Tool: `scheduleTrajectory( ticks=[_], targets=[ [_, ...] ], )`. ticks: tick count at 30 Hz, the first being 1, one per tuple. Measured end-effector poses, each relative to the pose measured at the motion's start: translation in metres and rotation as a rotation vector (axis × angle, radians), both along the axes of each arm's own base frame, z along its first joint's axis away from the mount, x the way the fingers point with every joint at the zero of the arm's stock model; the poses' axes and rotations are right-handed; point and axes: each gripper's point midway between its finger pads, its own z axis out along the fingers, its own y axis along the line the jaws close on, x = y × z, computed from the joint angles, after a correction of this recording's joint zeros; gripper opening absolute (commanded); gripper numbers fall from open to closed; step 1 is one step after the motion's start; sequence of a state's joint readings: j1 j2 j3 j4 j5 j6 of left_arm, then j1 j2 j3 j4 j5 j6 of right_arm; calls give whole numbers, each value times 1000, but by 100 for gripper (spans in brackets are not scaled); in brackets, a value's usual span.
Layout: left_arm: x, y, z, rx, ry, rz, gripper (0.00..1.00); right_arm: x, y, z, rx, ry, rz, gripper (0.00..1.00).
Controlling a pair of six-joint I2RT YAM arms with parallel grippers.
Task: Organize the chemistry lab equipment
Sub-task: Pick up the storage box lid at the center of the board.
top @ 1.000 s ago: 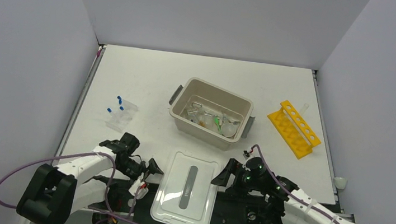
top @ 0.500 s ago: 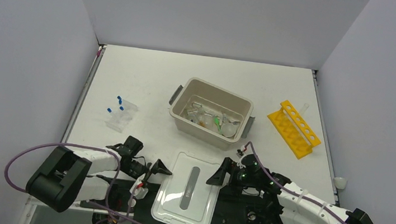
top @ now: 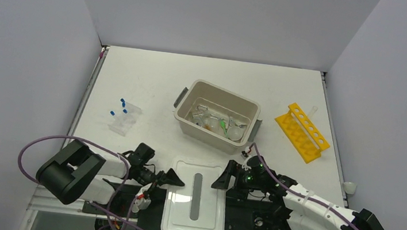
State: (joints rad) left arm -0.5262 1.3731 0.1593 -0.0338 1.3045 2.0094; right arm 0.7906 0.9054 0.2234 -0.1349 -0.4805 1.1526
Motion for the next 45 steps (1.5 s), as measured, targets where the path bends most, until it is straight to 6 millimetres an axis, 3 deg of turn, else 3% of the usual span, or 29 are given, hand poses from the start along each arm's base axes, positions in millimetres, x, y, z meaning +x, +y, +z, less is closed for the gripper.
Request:
scheduleTrajectory(
  ticks=[1, 6, 12, 15, 21, 28, 32, 36, 45],
  targets=[
    [0, -1, 1, -4, -6, -8, 62, 1, 0, 0, -3, -7, 3, 78],
    [9, -14, 13, -61, -100, -47, 24, 5, -3, 0, -22, -30, 8, 79],
    [54, -40, 76, -226, -369, -49, 7, 16, -5, 9, -24, -70, -12, 79],
    [61, -39, 86, -236, -392, -31, 0, 23, -3, 22, -8, -99, -19, 80],
    [68, -39, 108, -253, -424, -18, 0, 34, -10, 52, -33, -154, 3, 80],
    [75, -34, 169, -333, -552, 6, 0, 81, -33, 154, -84, -424, -9, 82],
    [66, -25, 180, -327, -537, 20, 0, 101, -48, 207, -115, -582, -30, 82],
    [57, -18, 195, -338, -549, 27, 0, 109, -55, 223, -153, -623, -19, 82],
    [52, -13, 217, -394, -626, 26, 0, 123, -71, 221, -236, -595, -40, 82]
  ],
)
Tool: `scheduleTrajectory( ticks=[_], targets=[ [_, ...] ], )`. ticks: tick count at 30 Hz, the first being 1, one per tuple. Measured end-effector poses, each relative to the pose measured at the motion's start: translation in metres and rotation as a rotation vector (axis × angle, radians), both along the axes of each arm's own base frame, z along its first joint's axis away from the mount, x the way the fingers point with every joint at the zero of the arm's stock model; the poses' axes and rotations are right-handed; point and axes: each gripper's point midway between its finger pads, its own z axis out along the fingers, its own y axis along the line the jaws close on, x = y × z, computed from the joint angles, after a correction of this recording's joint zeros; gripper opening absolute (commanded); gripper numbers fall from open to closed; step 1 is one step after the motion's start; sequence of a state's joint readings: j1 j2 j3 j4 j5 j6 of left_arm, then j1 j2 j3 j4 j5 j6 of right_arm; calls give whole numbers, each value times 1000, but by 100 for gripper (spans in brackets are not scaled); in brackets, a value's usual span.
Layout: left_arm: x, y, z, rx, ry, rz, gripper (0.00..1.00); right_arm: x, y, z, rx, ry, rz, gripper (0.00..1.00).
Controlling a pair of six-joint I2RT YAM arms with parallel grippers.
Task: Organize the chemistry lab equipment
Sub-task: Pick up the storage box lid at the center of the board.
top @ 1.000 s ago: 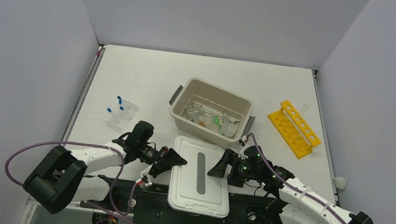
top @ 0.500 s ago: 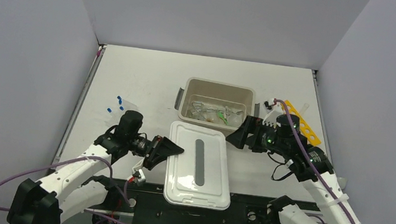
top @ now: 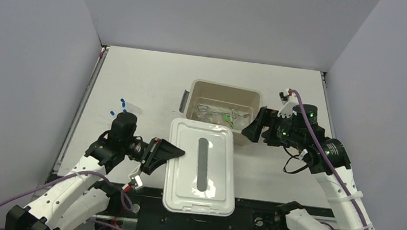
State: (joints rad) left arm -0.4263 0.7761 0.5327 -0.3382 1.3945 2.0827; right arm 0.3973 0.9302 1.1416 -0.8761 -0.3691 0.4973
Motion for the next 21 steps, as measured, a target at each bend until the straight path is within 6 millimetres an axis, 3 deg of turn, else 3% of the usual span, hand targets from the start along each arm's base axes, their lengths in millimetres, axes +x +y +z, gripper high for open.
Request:
scheduleTrajectory(
  ticks=[5, 10, 16, 21],
  targets=[
    [26, -8, 22, -66, -193, 45, 0, 13, -11, 16, -20, -57, -62, 82],
    [87, -18, 40, -119, -349, 221, 0, 29, -21, 30, -28, -114, -141, 82],
    [161, -24, 18, -79, -303, 444, 0, 44, -20, 39, -2, -148, -184, 82],
    [200, -30, 10, -56, -277, 556, 0, 51, -18, 44, 14, -169, -196, 82]
  ],
)
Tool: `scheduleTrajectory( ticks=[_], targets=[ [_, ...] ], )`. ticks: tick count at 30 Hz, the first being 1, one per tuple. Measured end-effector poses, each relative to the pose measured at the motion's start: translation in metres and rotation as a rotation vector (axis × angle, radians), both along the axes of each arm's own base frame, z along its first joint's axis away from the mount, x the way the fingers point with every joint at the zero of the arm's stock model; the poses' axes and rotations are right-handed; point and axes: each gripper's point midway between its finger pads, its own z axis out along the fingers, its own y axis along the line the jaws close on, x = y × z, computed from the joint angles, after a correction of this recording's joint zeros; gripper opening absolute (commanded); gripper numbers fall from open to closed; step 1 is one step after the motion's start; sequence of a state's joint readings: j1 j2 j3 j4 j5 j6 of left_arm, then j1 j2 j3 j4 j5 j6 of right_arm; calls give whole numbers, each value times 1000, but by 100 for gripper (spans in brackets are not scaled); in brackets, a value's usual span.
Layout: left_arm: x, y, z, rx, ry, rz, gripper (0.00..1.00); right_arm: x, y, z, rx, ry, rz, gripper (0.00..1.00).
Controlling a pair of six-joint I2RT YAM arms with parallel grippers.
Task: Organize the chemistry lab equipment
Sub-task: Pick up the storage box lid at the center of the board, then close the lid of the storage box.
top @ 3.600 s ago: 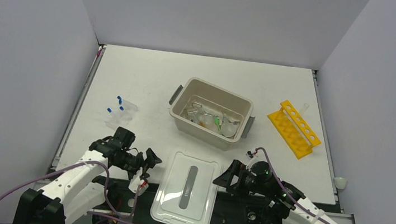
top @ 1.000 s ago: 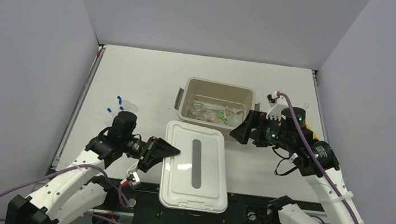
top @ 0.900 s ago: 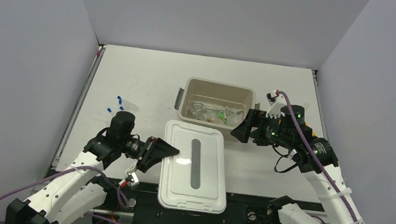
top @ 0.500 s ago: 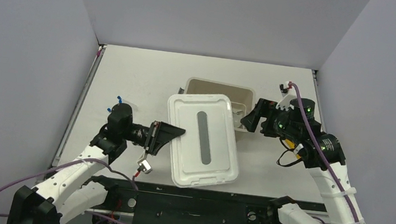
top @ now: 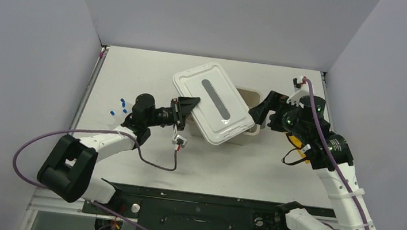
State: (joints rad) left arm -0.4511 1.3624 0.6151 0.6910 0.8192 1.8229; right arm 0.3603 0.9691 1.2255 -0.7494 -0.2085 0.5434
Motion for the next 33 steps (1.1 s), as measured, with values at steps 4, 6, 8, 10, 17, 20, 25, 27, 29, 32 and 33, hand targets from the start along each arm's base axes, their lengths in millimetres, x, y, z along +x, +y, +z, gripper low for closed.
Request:
scheduleTrajectory(
  ticks=[4, 6, 8, 10, 17, 20, 25, 27, 29, 32, 33],
  targets=[
    [20, 0, -9, 15, 15, 57, 14, 3, 1, 1, 9, -12, -6, 82],
    [22, 1, -17, 40, 25, 72, 23, 5, 2, -2, 16, -10, -10, 82],
    [24, 1, -24, 78, 40, 77, 33, 7, 3, -7, 22, -5, -12, 82],
    [24, 2, -31, 123, 58, 77, 40, 10, 4, -14, 23, 8, -16, 82],
    [13, 8, -47, 245, 126, 63, 63, 23, 13, -40, 13, 69, -16, 82],
    [8, 10, -56, 290, 157, 55, 90, 26, 17, -45, 2, 77, -14, 82],
    [3, 13, -49, 322, 171, 53, 97, 31, 18, -48, -8, 73, -24, 82],
    [3, 14, -49, 334, 187, 58, 97, 33, 18, -48, -10, 74, -32, 82],
    [3, 16, -50, 346, 205, 62, 96, 33, 18, -50, -12, 79, -38, 82],
    [3, 17, -50, 363, 229, 66, 97, 34, 20, -53, -9, 85, -50, 82],
    [3, 18, -50, 371, 240, 69, 97, 33, 22, -55, -6, 88, -50, 81]
  ],
)
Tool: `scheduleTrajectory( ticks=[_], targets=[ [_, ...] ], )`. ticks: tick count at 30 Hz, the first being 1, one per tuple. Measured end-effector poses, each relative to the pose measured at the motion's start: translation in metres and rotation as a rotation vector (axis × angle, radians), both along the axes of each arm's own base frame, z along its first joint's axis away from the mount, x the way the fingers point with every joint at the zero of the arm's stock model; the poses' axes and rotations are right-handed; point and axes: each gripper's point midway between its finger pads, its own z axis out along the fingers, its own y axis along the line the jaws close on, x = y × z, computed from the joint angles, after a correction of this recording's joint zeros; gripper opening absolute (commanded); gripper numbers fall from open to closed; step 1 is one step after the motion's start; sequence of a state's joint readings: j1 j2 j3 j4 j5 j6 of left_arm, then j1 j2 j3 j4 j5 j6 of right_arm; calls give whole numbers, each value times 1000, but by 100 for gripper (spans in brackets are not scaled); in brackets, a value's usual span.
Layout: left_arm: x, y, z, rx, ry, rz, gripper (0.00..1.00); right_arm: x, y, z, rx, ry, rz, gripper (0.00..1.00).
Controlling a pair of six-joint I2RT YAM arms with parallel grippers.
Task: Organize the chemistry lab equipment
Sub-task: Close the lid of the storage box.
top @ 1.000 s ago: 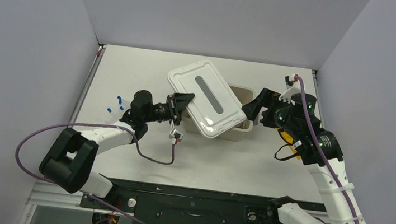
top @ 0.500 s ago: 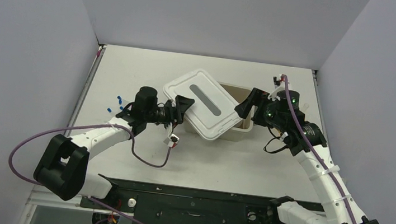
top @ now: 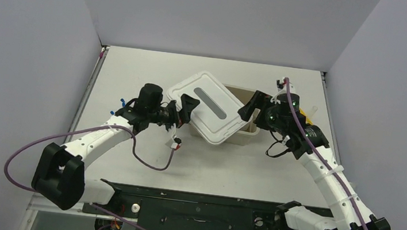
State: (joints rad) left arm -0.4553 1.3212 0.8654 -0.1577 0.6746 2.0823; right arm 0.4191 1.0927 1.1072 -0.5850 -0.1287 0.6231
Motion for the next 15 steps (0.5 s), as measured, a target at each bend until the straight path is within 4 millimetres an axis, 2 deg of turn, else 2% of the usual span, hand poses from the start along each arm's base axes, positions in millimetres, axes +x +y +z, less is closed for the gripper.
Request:
scheduleTrajectory(
  ticks=[7, 11, 15],
  targets=[
    [-7, 13, -2, 47, 71, 29, 97, -21, 26, -35, 8, 81, 14, 79],
    [-20, 23, -22, 103, 167, 41, 97, -28, 36, -50, -6, 107, 1, 79],
    [-33, 31, -33, 155, 257, 48, 97, -24, 38, -54, -21, 100, -35, 78]
  ],
)
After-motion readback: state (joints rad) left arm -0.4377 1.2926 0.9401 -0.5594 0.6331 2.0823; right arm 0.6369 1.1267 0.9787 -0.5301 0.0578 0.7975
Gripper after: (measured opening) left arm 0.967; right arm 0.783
